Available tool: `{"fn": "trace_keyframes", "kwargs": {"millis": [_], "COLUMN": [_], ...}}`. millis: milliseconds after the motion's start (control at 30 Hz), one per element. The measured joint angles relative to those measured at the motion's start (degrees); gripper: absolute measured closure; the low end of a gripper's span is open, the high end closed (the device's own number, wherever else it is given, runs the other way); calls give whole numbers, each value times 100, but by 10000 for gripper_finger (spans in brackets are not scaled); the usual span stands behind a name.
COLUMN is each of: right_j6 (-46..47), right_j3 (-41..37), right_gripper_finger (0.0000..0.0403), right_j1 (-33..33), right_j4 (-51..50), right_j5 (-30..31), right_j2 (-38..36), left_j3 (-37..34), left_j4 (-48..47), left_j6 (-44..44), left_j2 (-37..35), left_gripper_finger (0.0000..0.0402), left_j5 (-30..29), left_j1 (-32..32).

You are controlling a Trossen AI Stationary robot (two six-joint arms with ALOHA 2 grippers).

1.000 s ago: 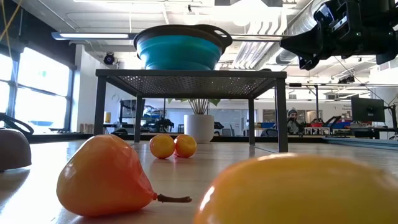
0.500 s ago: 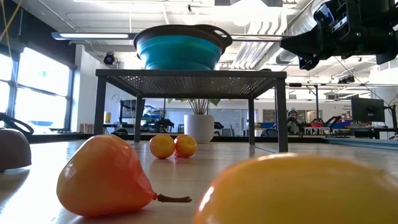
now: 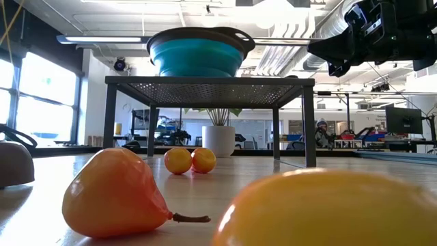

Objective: Pick & Place Fruit
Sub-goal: Put the strawberry into the blue strainer bowl on the shelf

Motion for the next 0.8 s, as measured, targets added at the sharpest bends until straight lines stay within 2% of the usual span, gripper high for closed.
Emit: {"fn": "trace_keyframes", "kwargs": {"millis": [300,800], "right_j6": [-21,-21], "right_j3": [0,0], "right_gripper_finger": [401,401], "right_j1": [1,1], "right_j4": [-1,-2], "right_j5": [0,0], "right_j2": [0,0], "left_j3": [0,0], "left_j4": [-2,-2], "left_j6": [0,43], "left_j2": [0,-2], "left_gripper_finger": [178,240], "left_j5": [7,13], "left_j1": [-2,-2]}}
